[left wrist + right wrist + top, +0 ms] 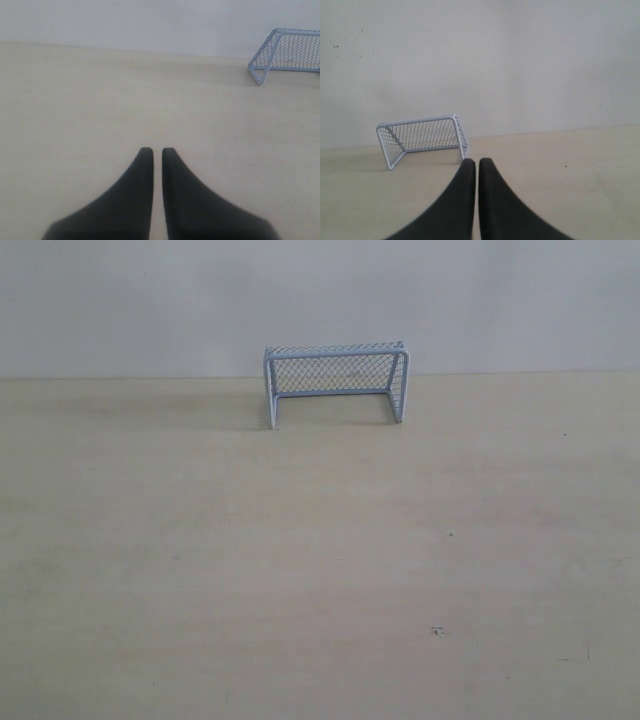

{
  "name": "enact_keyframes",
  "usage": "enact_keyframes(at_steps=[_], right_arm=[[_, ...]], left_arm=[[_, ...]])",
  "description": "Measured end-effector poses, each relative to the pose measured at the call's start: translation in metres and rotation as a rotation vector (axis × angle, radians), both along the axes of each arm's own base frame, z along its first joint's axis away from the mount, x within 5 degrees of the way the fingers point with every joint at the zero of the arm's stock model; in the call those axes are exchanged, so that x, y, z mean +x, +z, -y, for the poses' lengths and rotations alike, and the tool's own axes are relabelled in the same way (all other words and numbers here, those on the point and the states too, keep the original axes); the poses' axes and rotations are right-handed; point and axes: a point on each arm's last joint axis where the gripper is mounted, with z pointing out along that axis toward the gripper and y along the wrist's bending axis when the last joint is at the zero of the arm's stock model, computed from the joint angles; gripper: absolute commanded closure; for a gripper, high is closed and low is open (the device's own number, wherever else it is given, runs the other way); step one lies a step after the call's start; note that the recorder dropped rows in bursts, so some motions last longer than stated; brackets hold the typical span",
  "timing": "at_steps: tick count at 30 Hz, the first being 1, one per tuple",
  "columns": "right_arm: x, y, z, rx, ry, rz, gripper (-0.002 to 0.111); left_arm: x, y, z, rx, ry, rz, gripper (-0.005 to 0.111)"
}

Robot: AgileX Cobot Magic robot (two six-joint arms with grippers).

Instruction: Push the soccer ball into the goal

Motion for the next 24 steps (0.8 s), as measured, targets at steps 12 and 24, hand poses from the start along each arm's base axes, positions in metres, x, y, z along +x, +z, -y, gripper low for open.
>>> enact_keyframes(at_steps=[12, 24], right_arm=[[-0.0001, -0.0005, -0.0001, -0.018, 0.000, 0.000, 0.108], [0.0001, -0.0071, 0.0004, -0.099, -0.006, -0.058, 0.108]], left_arm=[[0.0000, 0.0000, 0.0000, 0.000, 0.000, 0.000, 0.100], [0.0000, 0.0000, 0.0000, 0.000, 0.000, 0.000, 0.100]])
